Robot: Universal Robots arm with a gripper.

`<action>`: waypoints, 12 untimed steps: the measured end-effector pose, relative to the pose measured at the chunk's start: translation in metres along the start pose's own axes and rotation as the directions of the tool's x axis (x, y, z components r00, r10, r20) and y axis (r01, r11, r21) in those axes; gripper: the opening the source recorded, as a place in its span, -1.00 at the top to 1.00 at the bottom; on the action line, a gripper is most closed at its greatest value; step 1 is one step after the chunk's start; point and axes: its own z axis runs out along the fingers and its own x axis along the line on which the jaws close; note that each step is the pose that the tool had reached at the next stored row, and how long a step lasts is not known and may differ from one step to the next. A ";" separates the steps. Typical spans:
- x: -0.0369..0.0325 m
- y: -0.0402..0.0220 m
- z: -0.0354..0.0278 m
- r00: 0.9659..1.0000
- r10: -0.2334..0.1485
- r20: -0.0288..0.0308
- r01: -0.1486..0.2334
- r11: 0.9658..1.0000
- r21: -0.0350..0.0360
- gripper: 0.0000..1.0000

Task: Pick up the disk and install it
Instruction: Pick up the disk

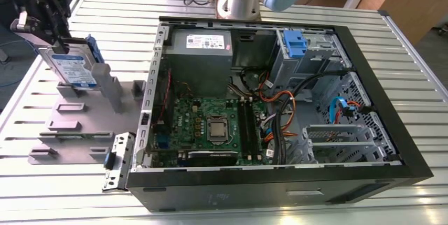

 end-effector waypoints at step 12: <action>-0.0002 0.0006 -0.0109 1.000 0.004 0.000 -0.004 1.000 0.000 0.30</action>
